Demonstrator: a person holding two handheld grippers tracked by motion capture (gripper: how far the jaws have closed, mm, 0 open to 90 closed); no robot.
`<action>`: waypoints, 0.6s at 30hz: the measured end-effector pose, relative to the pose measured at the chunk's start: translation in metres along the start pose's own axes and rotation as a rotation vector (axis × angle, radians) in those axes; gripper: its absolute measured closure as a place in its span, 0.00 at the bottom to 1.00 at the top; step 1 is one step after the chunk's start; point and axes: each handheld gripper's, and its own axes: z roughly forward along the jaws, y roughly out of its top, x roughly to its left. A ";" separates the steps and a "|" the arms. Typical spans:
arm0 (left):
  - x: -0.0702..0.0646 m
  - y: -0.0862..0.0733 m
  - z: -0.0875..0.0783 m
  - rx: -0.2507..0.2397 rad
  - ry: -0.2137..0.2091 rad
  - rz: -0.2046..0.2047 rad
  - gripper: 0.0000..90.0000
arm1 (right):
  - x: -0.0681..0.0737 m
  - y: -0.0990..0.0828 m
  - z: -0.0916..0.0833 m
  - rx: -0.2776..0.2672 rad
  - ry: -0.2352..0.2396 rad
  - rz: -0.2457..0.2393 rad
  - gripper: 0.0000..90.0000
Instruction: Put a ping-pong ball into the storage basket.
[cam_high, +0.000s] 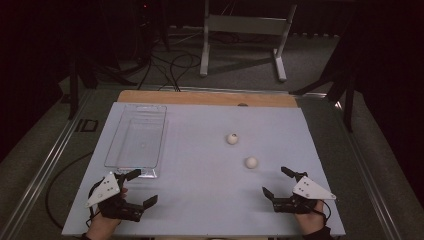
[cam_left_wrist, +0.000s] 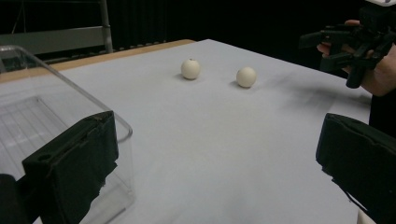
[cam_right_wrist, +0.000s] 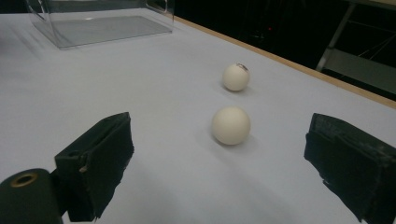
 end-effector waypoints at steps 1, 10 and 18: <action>0.000 0.003 0.000 0.010 -0.007 0.008 0.00 | 0.000 0.000 0.000 -0.001 0.000 0.001 0.09; -0.002 0.027 0.004 0.039 -0.035 0.034 0.00 | -0.001 0.000 -0.001 -0.008 0.006 0.007 0.09; -0.002 0.052 0.007 0.059 -0.045 0.069 0.00 | -0.001 0.000 -0.001 -0.010 0.009 0.010 0.09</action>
